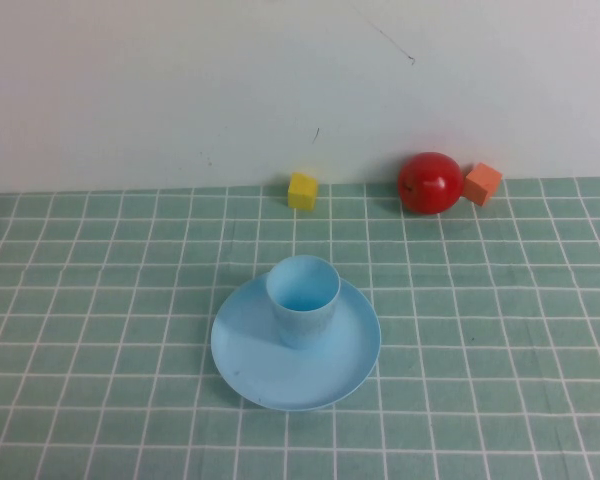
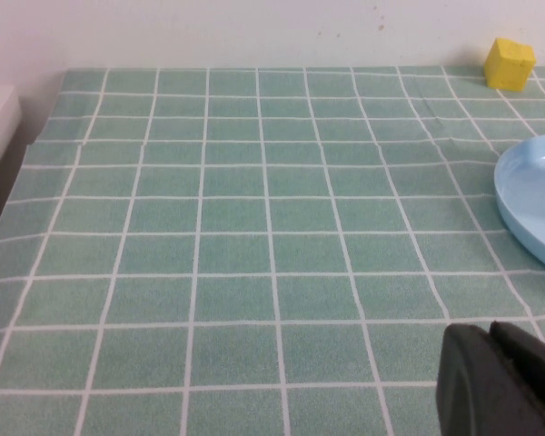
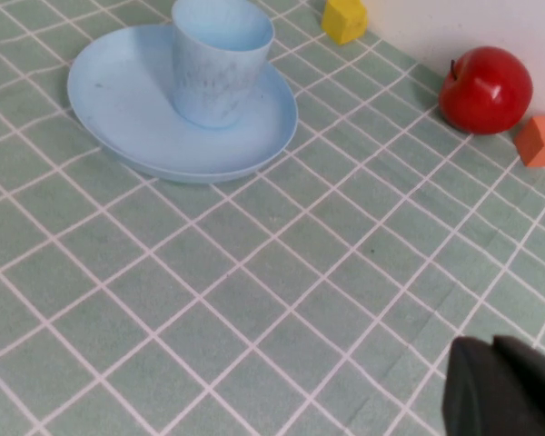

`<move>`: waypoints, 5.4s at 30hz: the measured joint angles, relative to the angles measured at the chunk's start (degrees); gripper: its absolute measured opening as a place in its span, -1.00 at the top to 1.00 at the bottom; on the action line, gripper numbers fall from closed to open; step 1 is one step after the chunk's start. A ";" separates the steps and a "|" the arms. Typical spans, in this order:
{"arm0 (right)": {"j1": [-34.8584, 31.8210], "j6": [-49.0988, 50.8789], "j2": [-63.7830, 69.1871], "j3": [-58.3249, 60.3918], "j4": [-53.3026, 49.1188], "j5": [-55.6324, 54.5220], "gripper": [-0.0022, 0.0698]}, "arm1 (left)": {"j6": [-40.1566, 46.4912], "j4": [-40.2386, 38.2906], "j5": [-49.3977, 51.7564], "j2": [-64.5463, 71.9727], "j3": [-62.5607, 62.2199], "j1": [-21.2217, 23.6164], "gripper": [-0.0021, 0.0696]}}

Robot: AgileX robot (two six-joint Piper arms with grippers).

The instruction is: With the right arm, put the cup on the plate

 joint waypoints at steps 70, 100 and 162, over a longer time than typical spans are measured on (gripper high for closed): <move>-36.39 0.00 -24.71 24.13 1.84 -7.40 0.95 | 0.00 0.00 0.00 0.00 0.00 0.00 0.95; -37.61 11.85 -24.71 24.23 0.61 -7.92 0.95 | 0.00 0.00 0.00 0.00 0.00 0.00 0.95; -37.61 11.85 -24.71 24.36 0.26 -8.27 0.95 | 0.00 0.00 0.00 0.00 0.00 0.00 0.95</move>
